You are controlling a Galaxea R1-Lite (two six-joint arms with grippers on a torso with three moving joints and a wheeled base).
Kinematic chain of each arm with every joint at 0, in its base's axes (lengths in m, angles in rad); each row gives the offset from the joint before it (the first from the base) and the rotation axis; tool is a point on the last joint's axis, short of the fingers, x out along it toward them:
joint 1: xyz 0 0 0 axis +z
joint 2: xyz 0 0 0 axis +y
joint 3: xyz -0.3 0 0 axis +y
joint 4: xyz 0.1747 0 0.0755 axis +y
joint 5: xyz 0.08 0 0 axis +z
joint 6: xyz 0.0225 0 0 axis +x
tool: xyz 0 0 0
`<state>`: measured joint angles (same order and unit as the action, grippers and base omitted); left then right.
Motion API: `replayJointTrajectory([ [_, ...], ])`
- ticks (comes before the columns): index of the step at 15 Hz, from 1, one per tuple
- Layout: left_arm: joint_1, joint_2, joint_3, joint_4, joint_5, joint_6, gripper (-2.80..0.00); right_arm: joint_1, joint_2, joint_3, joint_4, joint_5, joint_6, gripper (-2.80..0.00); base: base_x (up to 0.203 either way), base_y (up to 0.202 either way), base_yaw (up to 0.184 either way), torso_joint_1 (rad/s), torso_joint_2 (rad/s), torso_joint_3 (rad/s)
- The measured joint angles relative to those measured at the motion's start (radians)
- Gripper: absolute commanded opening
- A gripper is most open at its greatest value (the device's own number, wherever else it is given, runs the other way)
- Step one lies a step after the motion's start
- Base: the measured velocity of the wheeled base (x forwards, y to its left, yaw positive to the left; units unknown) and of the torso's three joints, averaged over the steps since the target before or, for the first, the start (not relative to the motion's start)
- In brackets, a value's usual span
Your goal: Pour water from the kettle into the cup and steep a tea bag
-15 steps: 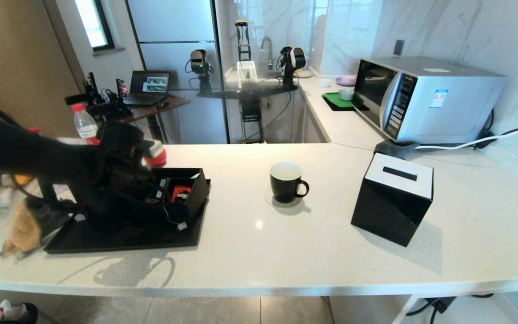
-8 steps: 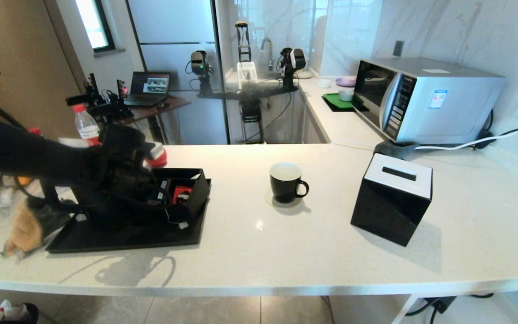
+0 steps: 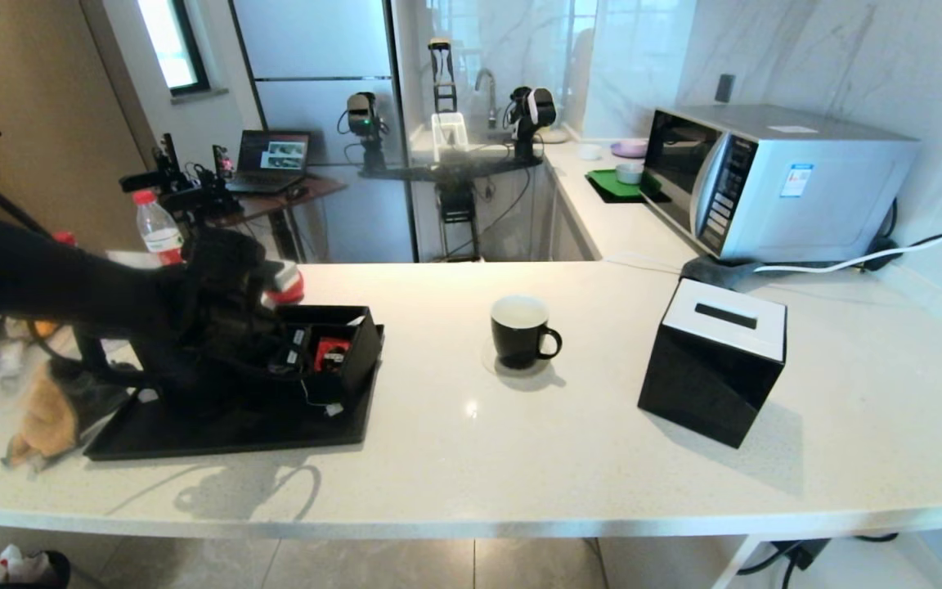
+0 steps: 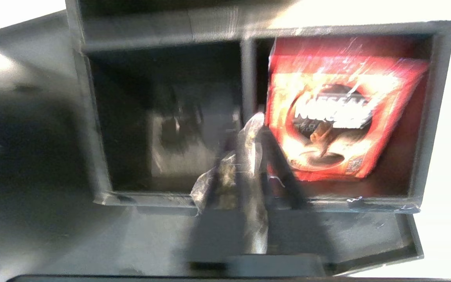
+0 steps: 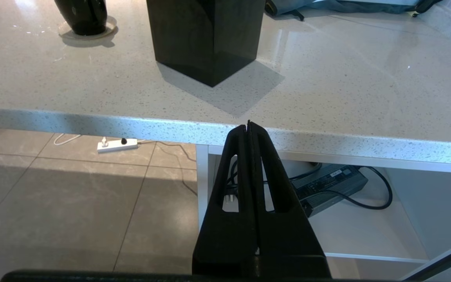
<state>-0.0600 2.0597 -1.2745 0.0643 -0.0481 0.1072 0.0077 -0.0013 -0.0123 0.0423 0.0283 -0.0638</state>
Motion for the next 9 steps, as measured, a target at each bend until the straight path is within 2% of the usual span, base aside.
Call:
replayJointTrajectory([
  [9, 0.000, 0.008, -0.004, -0.004, 0.001, 0.000, 0.00, 0.000, 0.000, 0.000, 0.000, 0.000, 0.000, -2.80, 0.000, 0.000, 0.000, 0.000, 0.00, 0.000],
])
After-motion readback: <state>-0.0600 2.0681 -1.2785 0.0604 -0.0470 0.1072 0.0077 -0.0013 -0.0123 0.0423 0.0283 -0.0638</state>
